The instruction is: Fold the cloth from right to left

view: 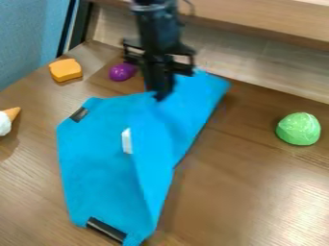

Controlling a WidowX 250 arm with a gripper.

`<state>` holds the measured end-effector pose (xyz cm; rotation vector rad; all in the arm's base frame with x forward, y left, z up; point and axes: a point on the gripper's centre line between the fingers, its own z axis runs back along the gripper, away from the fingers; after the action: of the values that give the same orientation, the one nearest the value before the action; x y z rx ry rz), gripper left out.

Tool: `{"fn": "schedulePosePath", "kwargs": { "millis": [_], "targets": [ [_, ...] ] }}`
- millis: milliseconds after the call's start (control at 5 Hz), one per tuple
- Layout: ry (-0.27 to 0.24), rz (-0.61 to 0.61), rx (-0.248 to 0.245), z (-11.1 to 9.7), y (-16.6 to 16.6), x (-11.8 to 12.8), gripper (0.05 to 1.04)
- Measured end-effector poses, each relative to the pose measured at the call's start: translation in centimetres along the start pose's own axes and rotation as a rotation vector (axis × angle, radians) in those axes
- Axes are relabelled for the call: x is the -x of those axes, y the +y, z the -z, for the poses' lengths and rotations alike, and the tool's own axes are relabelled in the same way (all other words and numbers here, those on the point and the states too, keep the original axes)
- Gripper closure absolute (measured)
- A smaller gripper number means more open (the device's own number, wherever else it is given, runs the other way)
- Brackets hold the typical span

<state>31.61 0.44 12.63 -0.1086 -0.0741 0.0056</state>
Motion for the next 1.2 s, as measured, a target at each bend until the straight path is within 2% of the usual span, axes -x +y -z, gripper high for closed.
{"fn": "schedulePosePath", "kwargs": {
  "millis": [400,600,800,1000,1200],
  "targets": [
    [0.022,-0.067,-0.021,-0.2,6.7,2.0,1.015],
    [0.058,-0.070,-0.029,0.6,9.2,2.7,1.015],
    [0.075,-0.024,-0.048,1.7,10.4,2.4,0.996],
    [0.109,-0.018,-0.071,2.7,11.5,2.2,0.835],
    [0.111,-0.031,-0.092,2.7,11.8,2.2,0.563]
  ]
}}
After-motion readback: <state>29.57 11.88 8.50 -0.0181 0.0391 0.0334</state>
